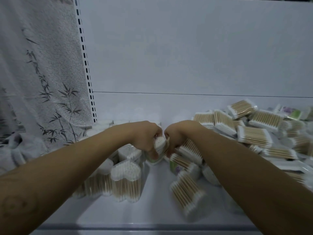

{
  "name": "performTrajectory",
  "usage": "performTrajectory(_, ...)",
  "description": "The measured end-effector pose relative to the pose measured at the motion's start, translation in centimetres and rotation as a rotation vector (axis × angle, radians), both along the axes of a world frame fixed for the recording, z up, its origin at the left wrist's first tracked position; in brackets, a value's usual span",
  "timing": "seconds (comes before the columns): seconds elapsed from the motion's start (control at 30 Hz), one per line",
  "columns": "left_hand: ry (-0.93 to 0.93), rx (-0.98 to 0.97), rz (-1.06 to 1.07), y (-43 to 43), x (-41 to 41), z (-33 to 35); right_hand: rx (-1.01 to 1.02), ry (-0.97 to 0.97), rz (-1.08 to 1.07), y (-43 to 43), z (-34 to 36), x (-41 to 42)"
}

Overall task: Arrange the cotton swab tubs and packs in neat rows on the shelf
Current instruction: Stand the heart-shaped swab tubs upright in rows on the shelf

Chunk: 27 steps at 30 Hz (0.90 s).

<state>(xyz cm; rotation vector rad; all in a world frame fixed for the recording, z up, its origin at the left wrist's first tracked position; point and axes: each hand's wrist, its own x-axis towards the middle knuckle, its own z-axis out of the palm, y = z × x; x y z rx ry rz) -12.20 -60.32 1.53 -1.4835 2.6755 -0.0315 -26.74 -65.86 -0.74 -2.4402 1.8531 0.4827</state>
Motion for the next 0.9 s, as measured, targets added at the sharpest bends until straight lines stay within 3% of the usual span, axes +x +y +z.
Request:
performTrajectory(0.4, -0.067, -0.018, 0.046, -0.8, 0.6, -1.3, -0.406, -0.218, -0.013, 1.0, 2.8, -2.0)
performTrajectory(0.53, -0.019, -0.075, 0.028, -1.0, 1.4, -1.6, -0.533, -0.409, -0.059, 1.5, 5.5, -3.5)
performTrajectory(0.67, 0.050, -0.085, 0.000, -0.9, 1.7, -1.5, -0.870, -0.606, -0.258, 2.2, 9.2, -7.6)
performTrajectory(0.73, 0.054, -0.110, -0.005, -0.9, 1.7, -1.7, -0.854, -0.517, -0.423, 2.0, 10.0, -9.7)
performTrajectory(0.8, 0.032, -0.158, -0.004, -0.8, 1.7, -2.0, -0.679, -0.263, -0.586, 2.1, 9.1, -10.4)
performTrajectory(0.9, -0.052, -0.245, -0.009, -1.0, 1.6, -2.2, -0.595, -0.074, -0.515, 2.7, 7.1, -8.9)
